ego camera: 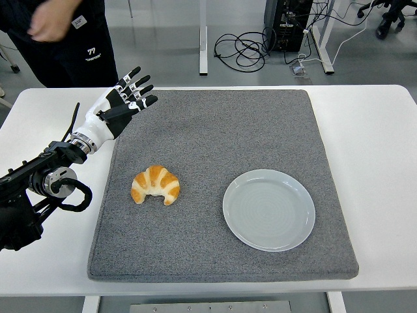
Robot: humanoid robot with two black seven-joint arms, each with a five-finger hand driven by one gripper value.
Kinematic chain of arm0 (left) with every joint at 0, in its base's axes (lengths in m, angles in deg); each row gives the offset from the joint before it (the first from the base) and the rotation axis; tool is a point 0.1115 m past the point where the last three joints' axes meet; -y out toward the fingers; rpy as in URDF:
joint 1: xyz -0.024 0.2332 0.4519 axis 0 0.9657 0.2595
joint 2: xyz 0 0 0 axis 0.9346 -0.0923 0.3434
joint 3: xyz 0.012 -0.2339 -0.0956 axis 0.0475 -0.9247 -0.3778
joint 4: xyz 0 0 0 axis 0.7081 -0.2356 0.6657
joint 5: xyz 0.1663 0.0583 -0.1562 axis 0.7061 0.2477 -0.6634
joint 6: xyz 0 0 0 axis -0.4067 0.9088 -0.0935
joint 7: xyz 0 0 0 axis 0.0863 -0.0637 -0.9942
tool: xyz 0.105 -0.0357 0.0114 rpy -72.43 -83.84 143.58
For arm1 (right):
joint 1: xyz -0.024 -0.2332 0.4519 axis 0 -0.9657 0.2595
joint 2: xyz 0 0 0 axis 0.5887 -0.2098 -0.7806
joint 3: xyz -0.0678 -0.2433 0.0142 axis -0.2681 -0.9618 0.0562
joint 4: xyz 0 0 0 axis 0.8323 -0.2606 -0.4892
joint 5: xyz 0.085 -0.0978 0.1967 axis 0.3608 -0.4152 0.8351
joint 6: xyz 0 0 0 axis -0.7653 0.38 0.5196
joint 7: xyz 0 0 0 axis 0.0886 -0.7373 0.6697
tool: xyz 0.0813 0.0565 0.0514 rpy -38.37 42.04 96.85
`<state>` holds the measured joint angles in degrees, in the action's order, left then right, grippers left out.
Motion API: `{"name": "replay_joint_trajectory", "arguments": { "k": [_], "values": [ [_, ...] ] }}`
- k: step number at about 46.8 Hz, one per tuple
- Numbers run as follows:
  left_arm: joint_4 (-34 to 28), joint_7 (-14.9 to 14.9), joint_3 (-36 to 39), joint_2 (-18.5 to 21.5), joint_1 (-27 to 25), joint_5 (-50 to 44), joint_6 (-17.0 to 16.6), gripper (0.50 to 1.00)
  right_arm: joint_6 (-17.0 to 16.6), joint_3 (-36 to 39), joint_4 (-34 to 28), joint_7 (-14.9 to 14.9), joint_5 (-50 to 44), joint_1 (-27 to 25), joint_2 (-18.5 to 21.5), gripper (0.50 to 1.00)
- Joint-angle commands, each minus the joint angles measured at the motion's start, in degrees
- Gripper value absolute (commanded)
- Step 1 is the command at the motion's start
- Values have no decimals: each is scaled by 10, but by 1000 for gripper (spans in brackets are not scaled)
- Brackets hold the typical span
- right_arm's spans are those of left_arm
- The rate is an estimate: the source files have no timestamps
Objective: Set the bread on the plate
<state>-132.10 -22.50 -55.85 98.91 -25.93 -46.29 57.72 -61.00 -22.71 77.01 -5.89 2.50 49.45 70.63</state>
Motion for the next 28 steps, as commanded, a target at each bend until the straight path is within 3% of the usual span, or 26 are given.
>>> {"name": "replay_joint_trajectory", "arguments": {
  "k": [1,28],
  "values": [
    [0,1,0,0,0,1,0,965,0,0,0,-1,0,0,0,1000],
    [0,3,-2,0,5,-5,-3,964,-1,0,1,0,0,-1,0,1000]
  ]
}}
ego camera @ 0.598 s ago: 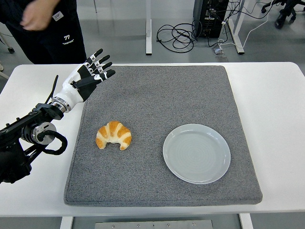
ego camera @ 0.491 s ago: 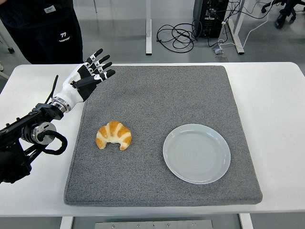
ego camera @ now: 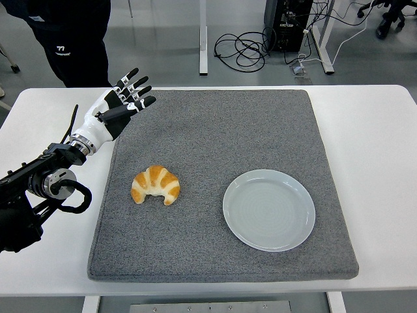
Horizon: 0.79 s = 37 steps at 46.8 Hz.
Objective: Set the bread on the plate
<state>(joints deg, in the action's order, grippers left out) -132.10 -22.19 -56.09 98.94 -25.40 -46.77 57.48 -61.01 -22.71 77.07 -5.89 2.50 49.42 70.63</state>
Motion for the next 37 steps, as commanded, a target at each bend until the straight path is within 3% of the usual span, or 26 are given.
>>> {"name": "replay_joint_trajectory", "arguments": {
  "k": [1,32,37],
  "values": [
    [0,0,0,0,0,0,-1,963,-1,0,0,0,0,-1,0,1000],
    [-11,-10,7,21,-20,1,-11,961,-1,0,0,-1,0,-1,0,1000],
    [-11,-24,11,30,-30,1,-11,961,-1,0,1,-1,0,-1,0,1000]
  ]
}}
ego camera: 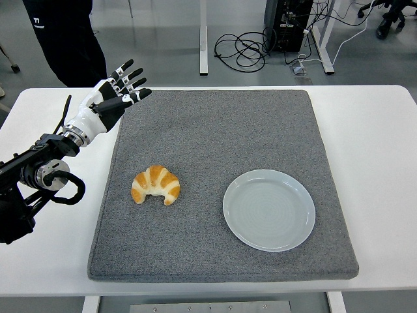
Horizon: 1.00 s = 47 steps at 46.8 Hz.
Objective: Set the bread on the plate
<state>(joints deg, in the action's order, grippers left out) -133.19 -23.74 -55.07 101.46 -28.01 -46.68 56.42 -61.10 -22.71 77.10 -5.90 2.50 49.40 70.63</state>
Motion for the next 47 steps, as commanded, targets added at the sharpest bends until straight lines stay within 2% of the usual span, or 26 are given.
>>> {"name": "replay_joint_trajectory", "arguments": {
  "k": [1,8,13,21,27,32,36,42,47],
  "values": [
    [-1,-13,2,5,-6,0,0,961,0,0,0,-1,0,1,0,1000],
    [-6,-38,3,18,-24,7,0,961,0,-1,1,0,0,0,0,1000],
    [-9,-40,19,29,-41,11,0,960,0,-1,1,0,0,1,0,1000],
    [-46,-40,93,65,-78,18,-2,958,0,-1,1,0,0,1,0,1000],
    [-100,-40,182,108,-140,54,-2,957,0,-1,1,-1,0,1,0,1000],
    [-126,-41,241,129,-192,66,-2,952,0,0,1,0,0,1,0,1000],
    [-135,-43,278,141,-230,67,-2,951,0,0,1,0,0,1,0,1000],
    [-152,-63,331,150,-280,69,-2,951,0,0,1,0,0,1,0,1000],
    [-178,-64,368,159,-317,100,-3,949,0,0,1,0,0,1,0,1000]
  ]
}}
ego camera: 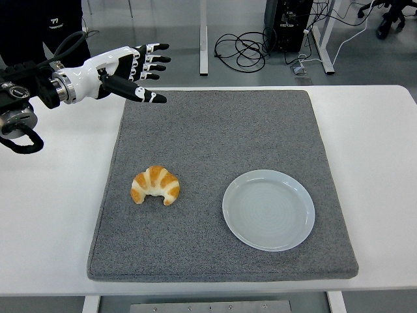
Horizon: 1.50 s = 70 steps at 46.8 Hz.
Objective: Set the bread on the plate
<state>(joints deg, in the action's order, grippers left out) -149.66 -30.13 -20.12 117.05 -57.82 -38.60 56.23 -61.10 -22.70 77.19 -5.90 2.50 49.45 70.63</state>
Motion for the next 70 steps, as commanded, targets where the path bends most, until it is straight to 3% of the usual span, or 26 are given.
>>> {"name": "replay_joint_trajectory", "arguments": {
  "k": [1,21,34,70],
  "values": [
    [-19,-1,22,5,-25,30,-1,948,0,0,0,0,0,0,0,1000],
    [-111,-9,35,53,-27,265,-4,939,0,0,0,0,0,0,0,1000],
    [-135,-3,34,66,15,369,-51,939,0,1,0,-1,0,3,0,1000],
    [-154,2,29,53,120,424,-142,936,0,1,0,-1,0,3,0,1000]
  ]
}}
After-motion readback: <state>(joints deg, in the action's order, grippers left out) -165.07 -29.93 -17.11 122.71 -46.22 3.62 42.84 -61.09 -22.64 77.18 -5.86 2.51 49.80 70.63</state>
